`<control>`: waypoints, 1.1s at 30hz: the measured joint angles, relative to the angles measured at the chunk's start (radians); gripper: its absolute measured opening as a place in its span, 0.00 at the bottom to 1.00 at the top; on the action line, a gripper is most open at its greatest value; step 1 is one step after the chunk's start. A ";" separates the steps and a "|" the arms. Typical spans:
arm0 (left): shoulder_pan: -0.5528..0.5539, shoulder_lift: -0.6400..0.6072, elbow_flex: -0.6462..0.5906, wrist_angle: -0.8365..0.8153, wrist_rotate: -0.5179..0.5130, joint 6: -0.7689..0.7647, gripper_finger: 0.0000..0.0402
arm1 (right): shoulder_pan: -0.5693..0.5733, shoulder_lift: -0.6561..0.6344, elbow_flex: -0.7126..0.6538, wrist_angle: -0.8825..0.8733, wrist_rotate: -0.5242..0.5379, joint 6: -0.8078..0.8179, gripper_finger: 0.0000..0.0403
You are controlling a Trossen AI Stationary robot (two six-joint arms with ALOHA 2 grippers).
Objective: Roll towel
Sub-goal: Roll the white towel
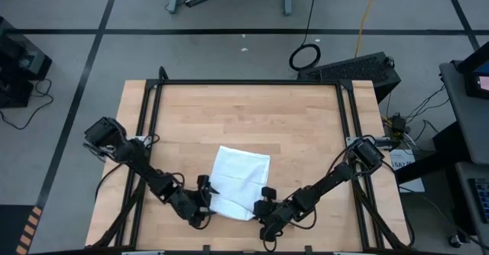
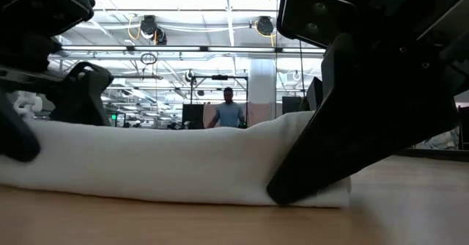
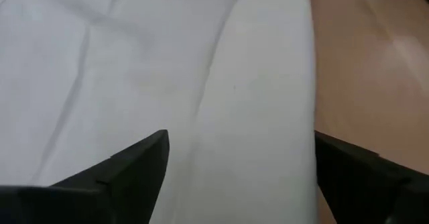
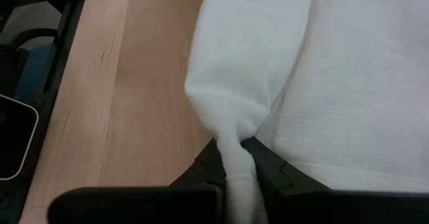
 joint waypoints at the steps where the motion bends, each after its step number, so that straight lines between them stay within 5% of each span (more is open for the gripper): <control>1: 0.000 0.004 0.000 -0.001 0.000 0.000 0.87 | 0.000 0.000 0.000 0.000 0.000 0.000 0.05; 9: 0.016 0.050 0.003 0.064 0.210 -0.030 0.81 | 0.000 0.000 0.000 -0.001 0.001 0.006 0.05; 19: 0.015 -0.006 0.001 0.031 0.189 -0.020 0.35 | -0.013 -0.004 0.000 -0.005 -0.004 0.103 0.05; 25: 0.017 -0.083 0.001 -0.123 0.074 -0.011 0.05 | -0.025 -0.049 -0.005 -0.052 0.020 0.072 0.05; 33: 0.004 -0.219 0.000 -0.256 -0.138 0.053 0.06 | -0.026 -0.129 -0.004 -0.193 0.170 0.031 0.05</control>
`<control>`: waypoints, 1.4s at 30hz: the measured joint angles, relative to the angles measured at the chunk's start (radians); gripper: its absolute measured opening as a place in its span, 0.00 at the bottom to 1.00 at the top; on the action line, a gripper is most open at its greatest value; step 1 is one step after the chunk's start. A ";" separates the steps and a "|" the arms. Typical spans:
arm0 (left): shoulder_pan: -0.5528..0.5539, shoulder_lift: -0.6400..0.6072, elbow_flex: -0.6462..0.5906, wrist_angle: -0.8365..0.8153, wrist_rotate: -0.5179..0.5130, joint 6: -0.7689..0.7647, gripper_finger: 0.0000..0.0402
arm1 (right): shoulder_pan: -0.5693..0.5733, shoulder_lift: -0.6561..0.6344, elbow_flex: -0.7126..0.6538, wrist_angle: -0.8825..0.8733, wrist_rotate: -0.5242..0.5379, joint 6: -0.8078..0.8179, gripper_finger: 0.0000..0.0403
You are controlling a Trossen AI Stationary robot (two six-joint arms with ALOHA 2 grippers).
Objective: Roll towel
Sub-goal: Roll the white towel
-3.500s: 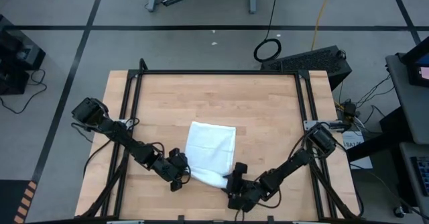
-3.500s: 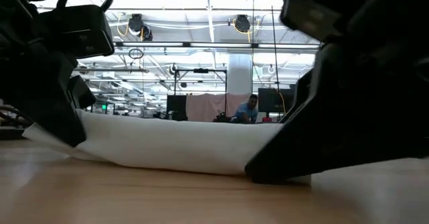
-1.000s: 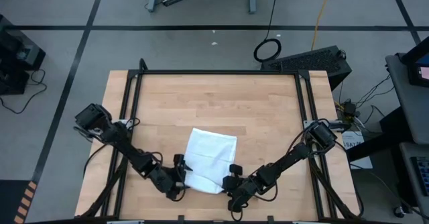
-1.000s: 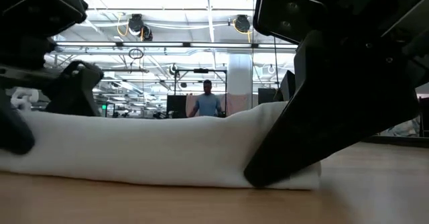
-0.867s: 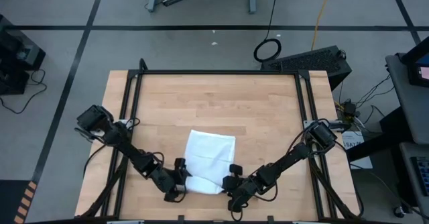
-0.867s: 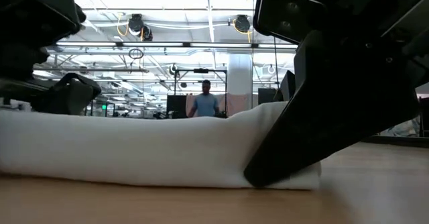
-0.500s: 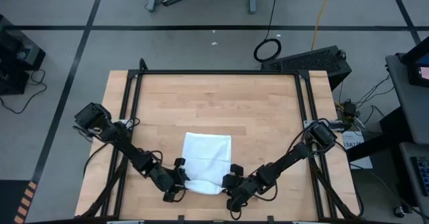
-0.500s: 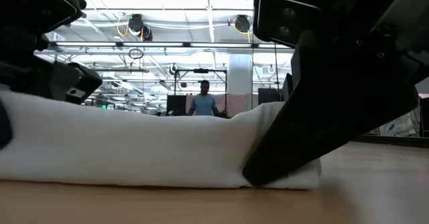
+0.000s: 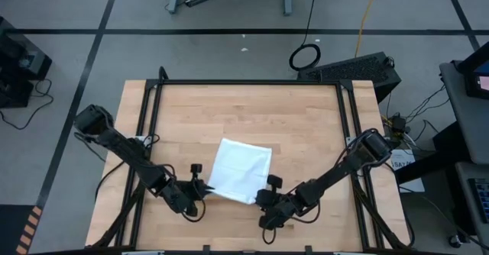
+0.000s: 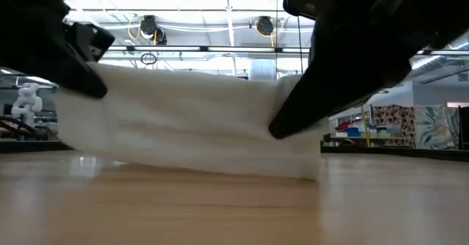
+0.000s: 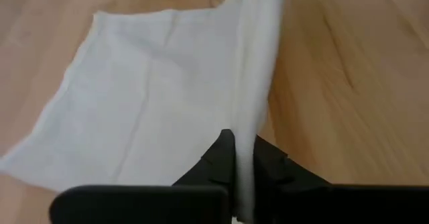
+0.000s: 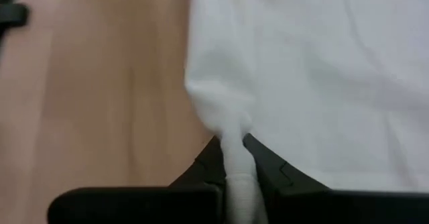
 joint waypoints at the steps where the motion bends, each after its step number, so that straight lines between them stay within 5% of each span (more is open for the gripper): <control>1: -0.002 -0.006 0.000 -0.009 0.000 0.000 0.06 | -0.001 -0.003 0.000 -0.012 0.012 0.003 0.05; 11: -0.001 0.051 -0.002 0.044 0.237 -0.189 0.03 | 0.000 0.004 0.004 0.018 -0.119 0.160 0.05; 18: 0.007 0.117 -0.002 0.082 0.337 -0.244 0.03 | 0.004 0.005 0.004 0.035 -0.183 0.127 0.06; 28: 0.106 0.132 -0.006 0.050 0.486 -0.404 0.03 | 0.017 0.021 0.001 -0.027 -0.165 0.073 0.22; 35: 0.191 0.131 -0.018 0.062 0.564 -0.434 0.03 | 0.102 0.018 0.001 -0.059 -0.016 -0.032 0.37; 42: 0.206 0.128 -0.019 0.072 0.618 -0.486 0.03 | 0.236 0.041 0.002 0.048 0.340 -0.172 0.49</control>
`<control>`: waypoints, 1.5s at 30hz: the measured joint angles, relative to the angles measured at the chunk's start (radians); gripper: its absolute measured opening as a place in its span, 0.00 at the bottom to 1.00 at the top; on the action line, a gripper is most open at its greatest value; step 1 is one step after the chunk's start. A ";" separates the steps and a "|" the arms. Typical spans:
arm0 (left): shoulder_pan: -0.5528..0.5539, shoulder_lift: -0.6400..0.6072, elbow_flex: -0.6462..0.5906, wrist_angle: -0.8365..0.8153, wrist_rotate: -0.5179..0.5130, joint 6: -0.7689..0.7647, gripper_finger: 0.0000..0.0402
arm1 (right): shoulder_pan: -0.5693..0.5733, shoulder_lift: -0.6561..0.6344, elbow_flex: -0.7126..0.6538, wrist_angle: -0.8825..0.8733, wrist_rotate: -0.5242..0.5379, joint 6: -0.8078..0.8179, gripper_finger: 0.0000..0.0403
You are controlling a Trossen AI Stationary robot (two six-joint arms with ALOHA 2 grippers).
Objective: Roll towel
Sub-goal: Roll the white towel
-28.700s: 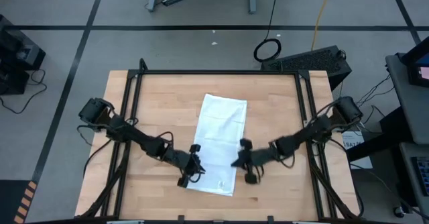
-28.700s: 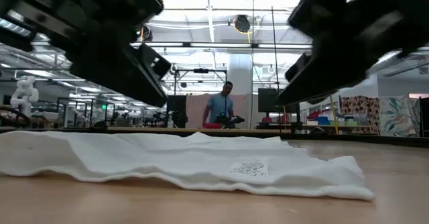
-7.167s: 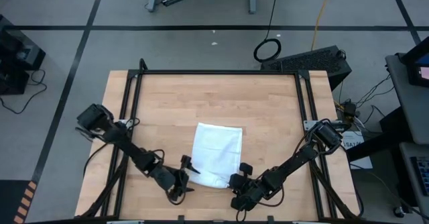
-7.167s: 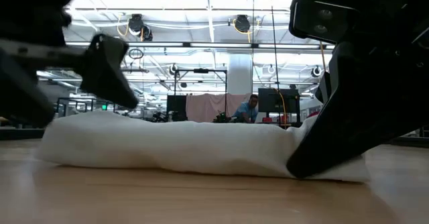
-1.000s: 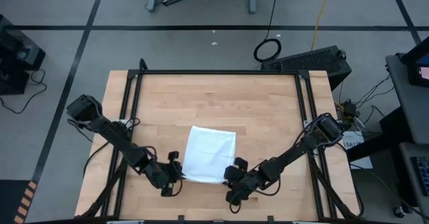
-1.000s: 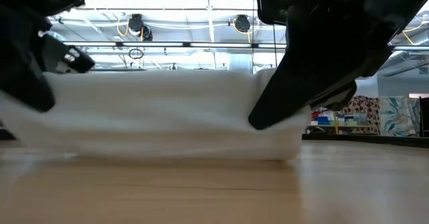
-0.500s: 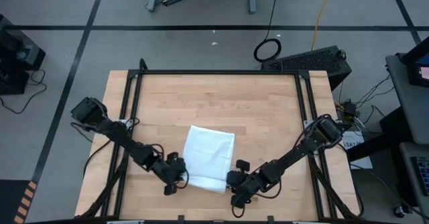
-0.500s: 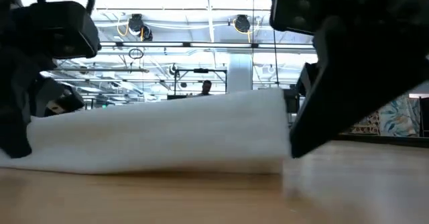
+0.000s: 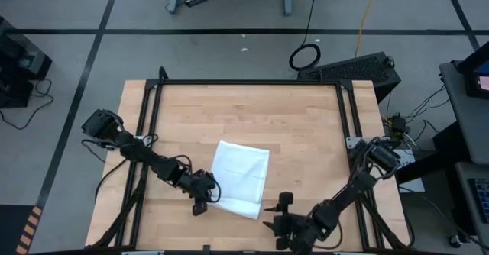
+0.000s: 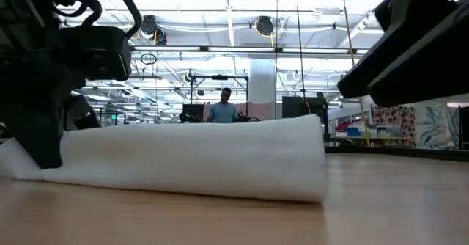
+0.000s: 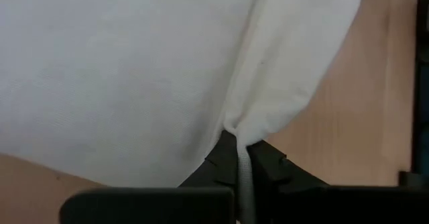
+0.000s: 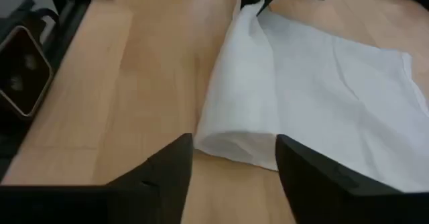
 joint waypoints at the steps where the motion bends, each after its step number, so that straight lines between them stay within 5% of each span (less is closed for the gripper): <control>1: -0.001 0.000 0.000 0.006 0.003 -0.010 0.03 | 0.003 0.008 0.000 0.018 0.013 -0.004 0.52; 8: 0.002 0.000 0.000 0.042 0.050 -0.034 0.03 | -0.028 0.096 0.000 0.279 0.016 -0.187 0.74; 14: 0.002 0.000 0.000 0.042 0.059 -0.040 0.03 | -0.053 0.173 0.001 0.349 0.013 -0.256 0.76; 24: -0.002 0.000 0.000 0.045 0.041 -0.022 0.03 | -0.131 0.195 0.002 0.337 -0.056 -0.003 0.58; 34: -0.053 -0.001 0.002 0.138 0.166 0.035 0.03 | -0.195 0.128 0.002 0.324 -0.431 0.150 0.04; 45: -0.036 -0.001 0.003 0.036 0.175 0.076 0.03 | -0.295 0.090 0.002 0.287 -0.743 0.296 0.05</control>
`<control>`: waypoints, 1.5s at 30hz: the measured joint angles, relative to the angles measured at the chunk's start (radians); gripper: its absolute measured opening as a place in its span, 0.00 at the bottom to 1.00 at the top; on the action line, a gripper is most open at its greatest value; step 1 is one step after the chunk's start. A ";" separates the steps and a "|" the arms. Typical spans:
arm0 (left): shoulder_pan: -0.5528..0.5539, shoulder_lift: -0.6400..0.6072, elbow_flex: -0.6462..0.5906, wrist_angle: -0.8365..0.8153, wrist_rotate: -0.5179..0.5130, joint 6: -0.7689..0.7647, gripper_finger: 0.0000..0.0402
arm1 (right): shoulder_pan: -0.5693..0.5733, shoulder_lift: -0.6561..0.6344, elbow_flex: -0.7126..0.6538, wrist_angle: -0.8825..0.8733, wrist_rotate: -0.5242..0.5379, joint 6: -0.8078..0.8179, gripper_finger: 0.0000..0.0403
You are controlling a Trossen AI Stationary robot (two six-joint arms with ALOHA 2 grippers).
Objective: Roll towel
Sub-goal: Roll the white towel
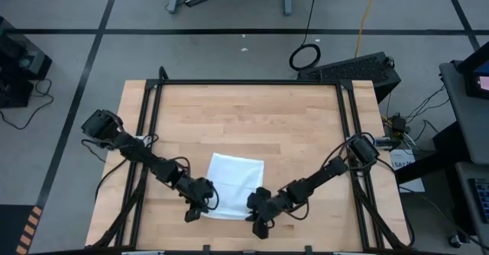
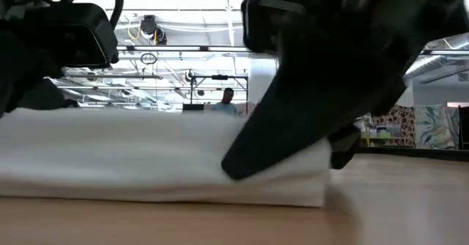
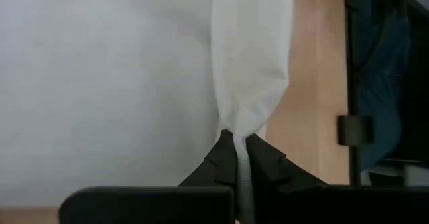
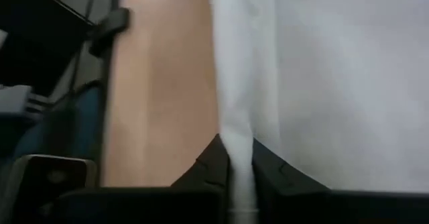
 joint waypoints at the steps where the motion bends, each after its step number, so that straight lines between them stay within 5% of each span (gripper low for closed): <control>1: 0.007 0.000 0.000 -0.004 0.001 0.003 0.03 | -0.007 0.001 0.000 -0.012 0.000 -0.007 0.04; 13: 0.108 0.011 0.001 -0.118 0.023 -0.008 0.03 | -0.016 0.002 0.000 -0.058 0.031 -0.096 0.09; 22: 0.113 0.016 0.000 -0.132 0.016 -0.032 0.03 | 0.030 -0.031 -0.003 -0.097 0.203 -0.255 0.32; 35: 0.118 0.018 -0.002 -0.122 0.003 -0.039 0.03 | 0.226 -0.066 -0.002 -0.176 0.601 -0.597 0.63; 39: 0.118 0.018 -0.002 -0.122 0.001 -0.040 0.03 | 0.275 -0.014 -0.002 -0.086 0.733 -0.710 0.68; 45: 0.119 0.018 -0.002 -0.123 -0.009 -0.066 0.03 | 0.290 0.041 -0.002 0.161 0.733 -0.939 0.67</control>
